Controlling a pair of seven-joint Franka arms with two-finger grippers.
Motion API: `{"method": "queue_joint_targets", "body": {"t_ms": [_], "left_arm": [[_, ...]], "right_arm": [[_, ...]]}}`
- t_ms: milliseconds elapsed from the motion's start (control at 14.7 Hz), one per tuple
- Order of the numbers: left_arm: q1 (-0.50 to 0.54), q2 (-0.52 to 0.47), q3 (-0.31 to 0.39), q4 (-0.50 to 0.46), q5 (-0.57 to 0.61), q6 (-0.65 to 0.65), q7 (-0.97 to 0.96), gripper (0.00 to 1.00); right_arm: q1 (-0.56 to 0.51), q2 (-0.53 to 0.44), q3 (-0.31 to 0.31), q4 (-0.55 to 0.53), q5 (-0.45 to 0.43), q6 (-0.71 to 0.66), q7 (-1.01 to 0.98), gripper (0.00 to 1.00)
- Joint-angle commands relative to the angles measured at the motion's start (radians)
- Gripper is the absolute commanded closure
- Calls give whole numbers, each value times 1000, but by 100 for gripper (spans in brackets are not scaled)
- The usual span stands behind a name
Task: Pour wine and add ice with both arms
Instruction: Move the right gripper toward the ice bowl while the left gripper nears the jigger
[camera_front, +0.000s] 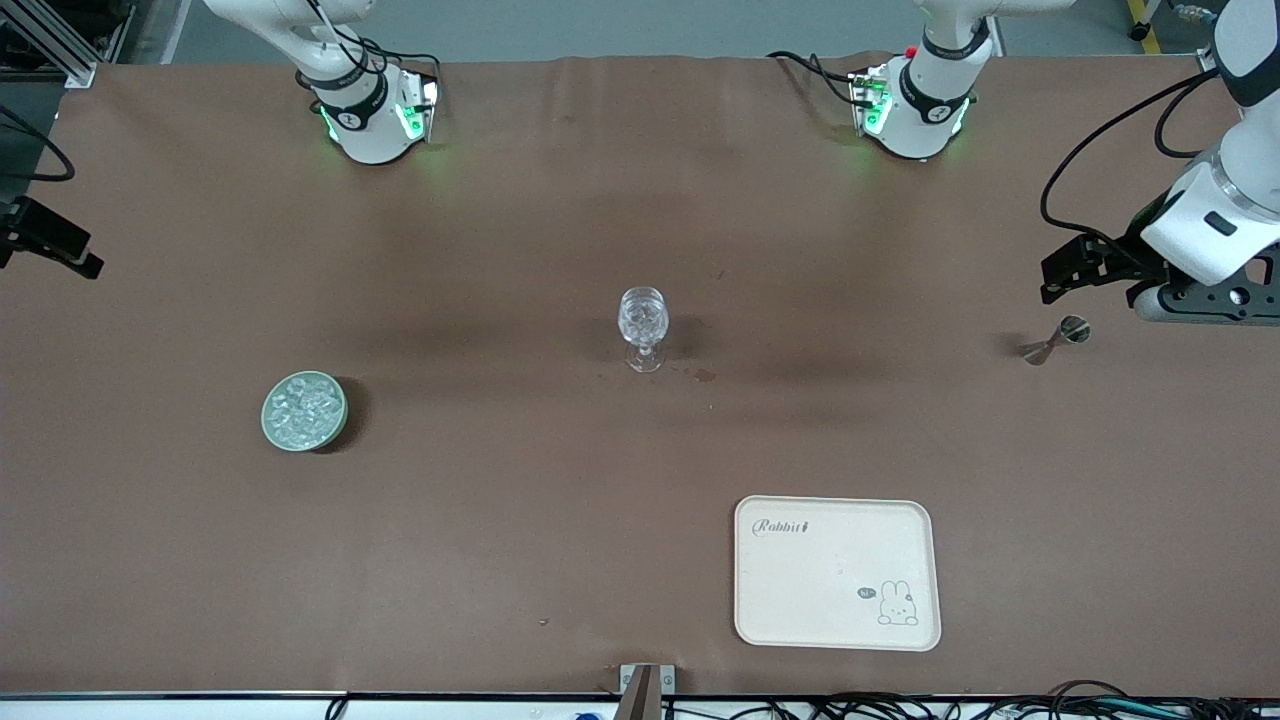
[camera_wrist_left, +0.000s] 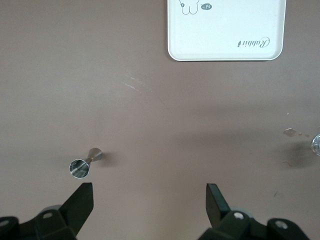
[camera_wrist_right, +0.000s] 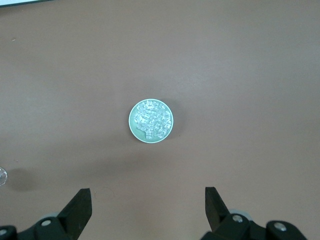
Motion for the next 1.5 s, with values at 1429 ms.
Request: {"method": "queue_joint_targets", "body": {"t_ms": [1429], "left_arm": [[1,290,462,92,-244,-12,-279,0]], "right_arm": [[26,103,15,-372,-6,428,-7,0]]}}
